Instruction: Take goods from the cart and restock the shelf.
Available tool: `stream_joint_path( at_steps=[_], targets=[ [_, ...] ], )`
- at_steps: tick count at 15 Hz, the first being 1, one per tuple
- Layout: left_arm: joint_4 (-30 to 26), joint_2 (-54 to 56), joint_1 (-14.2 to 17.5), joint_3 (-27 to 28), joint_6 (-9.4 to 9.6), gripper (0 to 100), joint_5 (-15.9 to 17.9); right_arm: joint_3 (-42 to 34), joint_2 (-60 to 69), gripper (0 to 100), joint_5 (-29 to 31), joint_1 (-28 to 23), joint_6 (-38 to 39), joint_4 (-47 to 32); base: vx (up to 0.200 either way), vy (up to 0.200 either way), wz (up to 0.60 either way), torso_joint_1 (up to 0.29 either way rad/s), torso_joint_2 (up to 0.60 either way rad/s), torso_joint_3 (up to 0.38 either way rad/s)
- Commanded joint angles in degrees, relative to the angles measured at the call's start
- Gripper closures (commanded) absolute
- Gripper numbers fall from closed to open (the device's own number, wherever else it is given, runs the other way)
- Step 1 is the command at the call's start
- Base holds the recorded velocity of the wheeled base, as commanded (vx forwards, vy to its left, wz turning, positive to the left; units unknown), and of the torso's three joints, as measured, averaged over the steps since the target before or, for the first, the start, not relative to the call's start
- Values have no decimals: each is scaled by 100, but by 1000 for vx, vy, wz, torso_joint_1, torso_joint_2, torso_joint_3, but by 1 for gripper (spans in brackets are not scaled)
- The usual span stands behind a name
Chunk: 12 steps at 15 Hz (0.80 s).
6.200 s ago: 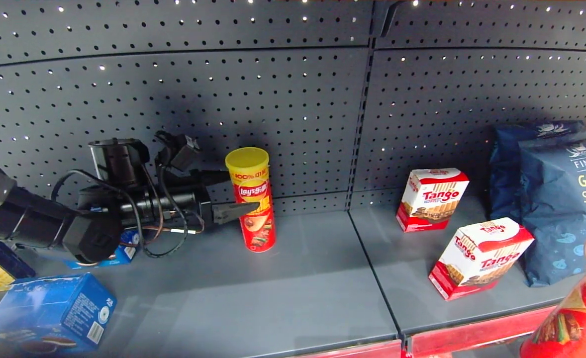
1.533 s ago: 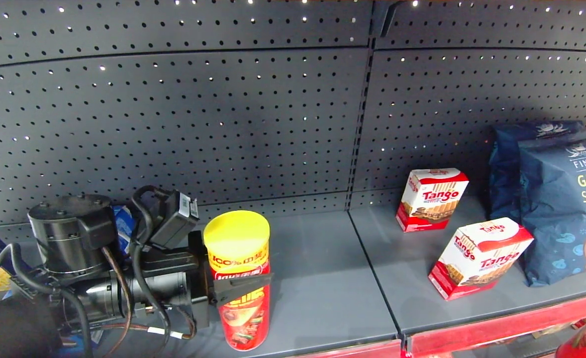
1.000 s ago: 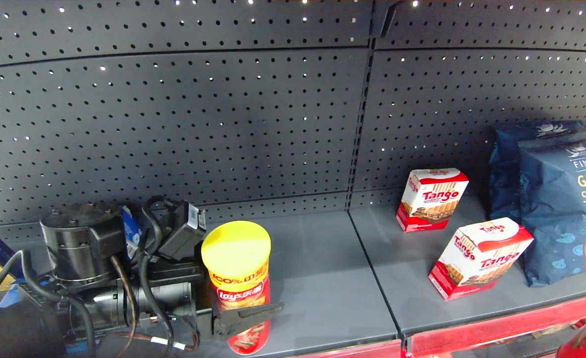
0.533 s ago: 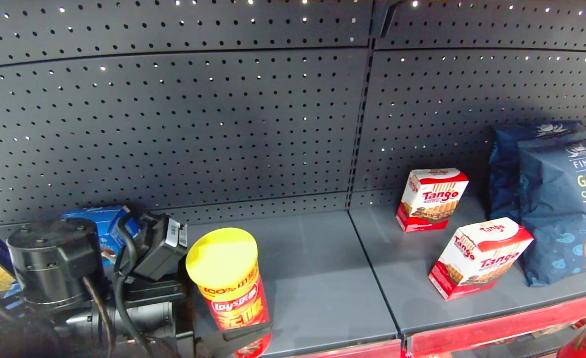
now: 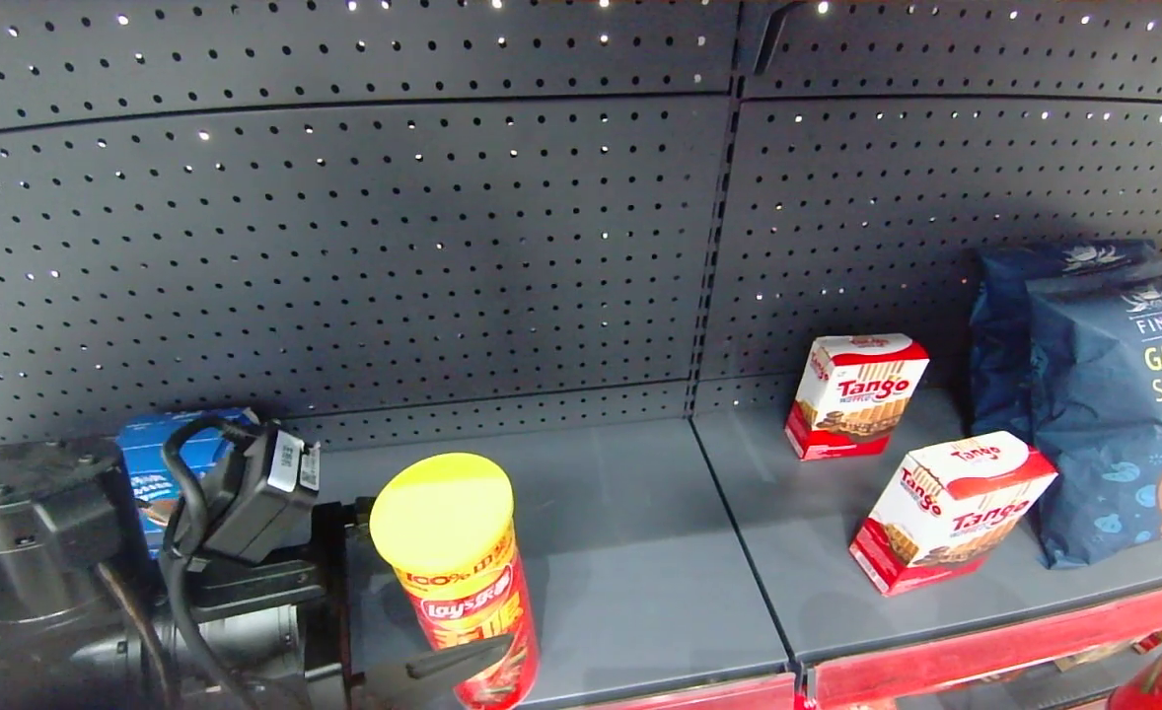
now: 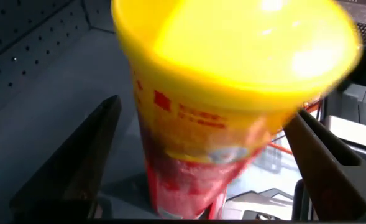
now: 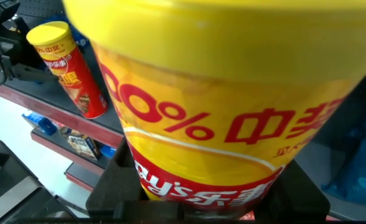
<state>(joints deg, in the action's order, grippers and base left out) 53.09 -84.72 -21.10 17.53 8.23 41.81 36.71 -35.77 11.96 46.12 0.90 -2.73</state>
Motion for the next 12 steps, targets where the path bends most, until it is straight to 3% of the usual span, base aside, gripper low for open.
stream_joint_path(
  at_steps=[1,5,8,12],
  targets=[
    [0,246,141,-180,21,0,-68,-23,26,100,-1,3,15,1,0,0,0,0,0,0],
    [-36,501,370,-452,56,0,-86,-32,61,100,-1,3,24,1,0,0,0,0,0,0],
    [-97,518,616,-523,355,0,-112,-41,61,100,-9,3,42,1,0,0,0,0,0,0],
    [-106,492,783,-523,408,0,-165,-49,61,100,-18,11,42,1,0,0,0,0,0,0]
  ],
)
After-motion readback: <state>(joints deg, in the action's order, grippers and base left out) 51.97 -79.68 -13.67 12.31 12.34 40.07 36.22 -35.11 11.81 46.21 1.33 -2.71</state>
